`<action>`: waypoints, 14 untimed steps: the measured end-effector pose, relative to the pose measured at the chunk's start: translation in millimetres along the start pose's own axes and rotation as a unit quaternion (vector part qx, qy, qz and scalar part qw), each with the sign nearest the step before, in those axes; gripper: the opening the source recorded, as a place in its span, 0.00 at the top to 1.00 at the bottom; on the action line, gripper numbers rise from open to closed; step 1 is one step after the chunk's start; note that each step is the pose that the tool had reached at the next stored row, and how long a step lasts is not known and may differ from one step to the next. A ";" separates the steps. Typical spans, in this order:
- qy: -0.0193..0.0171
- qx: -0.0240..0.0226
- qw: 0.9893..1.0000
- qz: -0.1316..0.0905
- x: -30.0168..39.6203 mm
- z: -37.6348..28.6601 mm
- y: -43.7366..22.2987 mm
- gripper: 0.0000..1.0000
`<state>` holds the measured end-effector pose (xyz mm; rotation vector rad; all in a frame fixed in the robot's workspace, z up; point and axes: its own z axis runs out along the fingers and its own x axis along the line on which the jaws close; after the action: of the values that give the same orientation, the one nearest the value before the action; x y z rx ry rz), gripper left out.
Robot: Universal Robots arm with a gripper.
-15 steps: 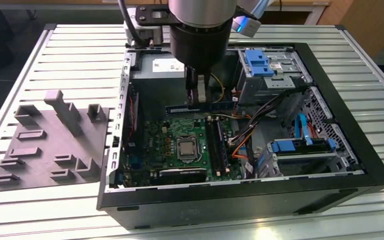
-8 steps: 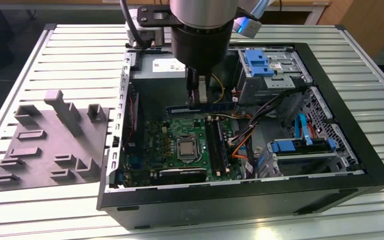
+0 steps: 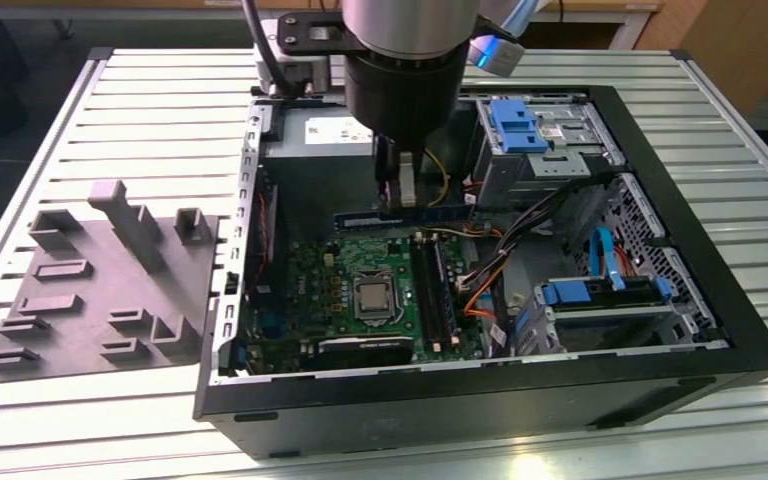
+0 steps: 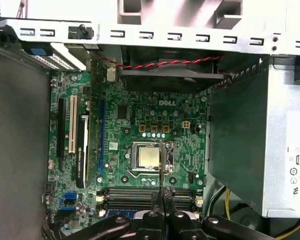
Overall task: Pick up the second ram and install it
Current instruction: 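Pick up the second ram and move it above second insertion slot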
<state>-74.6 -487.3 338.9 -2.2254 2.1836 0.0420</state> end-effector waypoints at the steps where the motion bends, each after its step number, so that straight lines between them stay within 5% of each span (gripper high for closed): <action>1: 0.000 0.000 1.000 0.000 0.0 0.1 -0.2 0.89; 14: 0.000 0.000 1.000 0.000 0.1 2.7 -3.4 0.89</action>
<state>-71.2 -487.3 336.2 -2.2251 2.1836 0.0421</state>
